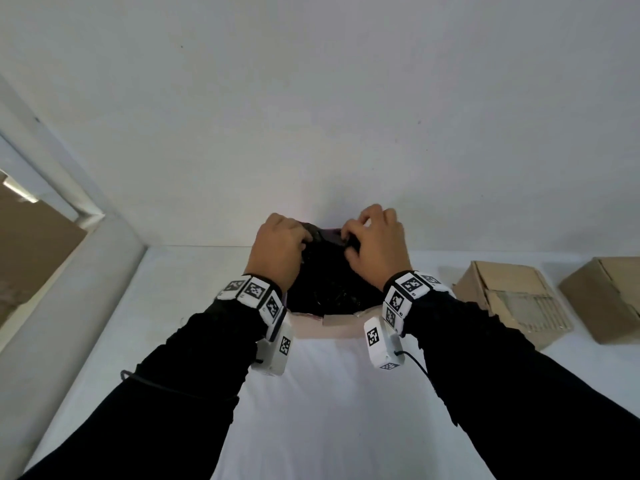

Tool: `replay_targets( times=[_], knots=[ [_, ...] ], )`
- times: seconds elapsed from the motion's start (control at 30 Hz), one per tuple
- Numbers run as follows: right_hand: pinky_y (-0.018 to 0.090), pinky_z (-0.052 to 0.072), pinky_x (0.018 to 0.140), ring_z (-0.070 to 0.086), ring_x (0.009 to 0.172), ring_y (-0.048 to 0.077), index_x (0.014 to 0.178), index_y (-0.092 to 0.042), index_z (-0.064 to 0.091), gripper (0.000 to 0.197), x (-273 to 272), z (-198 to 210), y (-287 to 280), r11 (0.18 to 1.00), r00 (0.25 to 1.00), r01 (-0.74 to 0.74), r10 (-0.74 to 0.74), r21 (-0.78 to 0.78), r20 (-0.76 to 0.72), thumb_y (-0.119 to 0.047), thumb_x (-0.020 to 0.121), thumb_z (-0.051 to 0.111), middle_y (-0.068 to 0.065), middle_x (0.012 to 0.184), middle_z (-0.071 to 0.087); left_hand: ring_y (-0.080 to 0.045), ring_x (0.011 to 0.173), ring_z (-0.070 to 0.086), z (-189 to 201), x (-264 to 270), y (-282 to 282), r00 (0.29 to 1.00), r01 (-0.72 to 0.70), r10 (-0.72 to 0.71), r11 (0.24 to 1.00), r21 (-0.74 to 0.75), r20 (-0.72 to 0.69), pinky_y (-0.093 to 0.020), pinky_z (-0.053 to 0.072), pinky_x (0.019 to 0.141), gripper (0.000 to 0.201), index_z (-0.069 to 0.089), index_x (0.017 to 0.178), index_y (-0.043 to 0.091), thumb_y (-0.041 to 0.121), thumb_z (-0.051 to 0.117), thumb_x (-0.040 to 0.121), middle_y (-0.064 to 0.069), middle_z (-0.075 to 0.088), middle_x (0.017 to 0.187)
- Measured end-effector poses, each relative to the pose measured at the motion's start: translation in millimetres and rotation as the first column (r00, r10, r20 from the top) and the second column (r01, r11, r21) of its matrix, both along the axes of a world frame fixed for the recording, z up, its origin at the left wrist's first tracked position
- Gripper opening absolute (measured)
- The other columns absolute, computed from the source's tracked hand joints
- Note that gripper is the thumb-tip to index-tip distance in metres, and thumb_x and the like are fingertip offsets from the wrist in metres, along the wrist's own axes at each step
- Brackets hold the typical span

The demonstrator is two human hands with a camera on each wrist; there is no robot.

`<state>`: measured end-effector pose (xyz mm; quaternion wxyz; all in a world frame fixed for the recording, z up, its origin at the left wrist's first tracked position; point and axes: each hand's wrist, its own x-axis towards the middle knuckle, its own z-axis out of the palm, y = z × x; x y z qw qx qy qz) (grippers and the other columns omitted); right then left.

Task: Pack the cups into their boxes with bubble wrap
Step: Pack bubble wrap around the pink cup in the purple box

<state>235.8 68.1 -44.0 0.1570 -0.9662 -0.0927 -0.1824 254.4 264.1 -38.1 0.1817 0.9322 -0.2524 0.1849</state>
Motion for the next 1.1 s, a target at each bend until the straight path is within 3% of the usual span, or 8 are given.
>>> replay_targets(
  times=[0.13, 0.37, 0.53, 0.6, 0.7, 0.8, 0.93, 1.1],
  knots=[
    [0.032, 0.038, 0.052, 0.045, 0.080, 0.025, 0.108, -0.016, 0.048, 0.036, -1, 6, -4, 0.996, 0.996, 0.084, -0.085, -0.015, -0.030, -0.003, 0.077, 0.059, 0.009, 0.103, 0.042, -0.035, 0.093, 0.058, -7, -5, -11, 0.973, -0.054, 0.113, 0.959, 0.277, -0.200, -0.046, 0.052, 0.076, 0.027, 0.059, 0.110, 0.006, 0.003, 0.049, 0.085, -0.014, 0.055, 0.114],
    [0.034, 0.040, 0.058, 0.053, 0.077, 0.031, 0.082, -0.011, 0.067, 0.014, 2, -2, 1, 0.926, 0.990, 0.097, -0.128, -0.364, -0.062, -0.002, 0.073, 0.060, 0.010, 0.087, 0.056, -0.036, 0.112, 0.047, -30, -2, -28, 0.958, -0.056, 0.180, 0.881, 0.470, -0.223, -0.042, 0.049, 0.084, 0.038, 0.046, 0.126, 0.005, 0.004, 0.039, 0.089, -0.013, 0.066, 0.101],
    [0.034, 0.037, 0.058, 0.058, 0.089, 0.032, 0.110, -0.007, 0.056, 0.025, 8, 0, 11, 0.948, 0.968, 0.068, -0.138, -0.312, -0.209, -0.002, 0.089, 0.044, 0.015, 0.111, 0.051, -0.031, 0.100, 0.059, -28, 4, -30, 0.981, -0.006, 0.125, 0.789, 0.615, -0.151, -0.039, 0.043, 0.088, 0.041, 0.047, 0.130, 0.007, 0.010, 0.037, 0.090, -0.009, 0.069, 0.101],
    [0.035, 0.039, 0.063, 0.059, 0.097, 0.032, 0.121, -0.006, 0.046, 0.031, 10, -5, 16, 0.962, 0.953, 0.046, -0.124, -0.270, -0.277, -0.003, 0.091, 0.041, 0.017, 0.118, 0.051, -0.028, 0.092, 0.063, -28, 3, -28, 0.986, -0.018, 0.120, 0.760, 0.650, -0.113, -0.046, 0.008, 0.115, 0.046, 0.041, 0.137, 0.008, 0.014, 0.034, 0.091, -0.003, 0.070, 0.088],
    [0.037, 0.040, 0.069, 0.060, 0.102, 0.033, 0.129, -0.004, 0.037, 0.038, 11, -16, 21, 0.965, 0.919, 0.021, -0.121, -0.260, -0.375, -0.008, 0.092, 0.037, 0.019, 0.119, 0.058, -0.023, 0.085, 0.065, -25, 3, -21, 0.984, -0.010, 0.133, 0.706, 0.708, -0.119, -0.049, -0.041, 0.095, 0.054, 0.035, 0.143, 0.013, 0.020, 0.033, 0.090, 0.006, 0.067, 0.070],
    [0.039, 0.040, 0.086, 0.050, 0.114, 0.035, 0.131, -0.004, 0.040, 0.040, 11, -26, 21, 0.936, 0.884, -0.039, -0.130, -0.349, -0.449, -0.012, 0.092, 0.035, 0.017, 0.115, 0.064, -0.024, 0.097, 0.063, -22, 3, -23, 0.962, 0.039, 0.170, 0.686, 0.727, -0.212, -0.052, -0.038, 0.094, 0.055, 0.032, 0.145, 0.016, 0.026, 0.035, 0.091, 0.006, 0.068, 0.077],
    [0.041, 0.034, 0.094, 0.040, 0.120, 0.036, 0.118, -0.012, 0.058, 0.037, 11, -30, 16, 0.870, 0.928, -0.090, -0.103, -0.485, -0.357, -0.015, 0.091, 0.034, 0.014, 0.114, 0.064, -0.016, 0.121, 0.050, -18, 11, -26, 0.849, 0.122, 0.190, 0.838, 0.532, -0.493, -0.046, -0.031, 0.098, 0.038, 0.048, 0.128, 0.026, 0.029, 0.035, 0.093, 0.007, 0.065, 0.101],
    [0.041, 0.026, 0.091, 0.054, 0.094, 0.029, 0.086, -0.015, 0.060, 0.023, 2, -23, 4, 0.811, 0.979, -0.007, -0.112, -0.584, -0.167, -0.017, 0.067, 0.048, 0.007, 0.078, 0.065, -0.028, 0.122, 0.039, -11, 4, -19, 0.956, -0.034, 0.225, 0.721, 0.692, -0.187, -0.056, 0.006, 0.114, 0.030, 0.061, 0.109, 0.019, 0.022, 0.049, 0.081, -0.005, 0.052, 0.119]
  ],
)
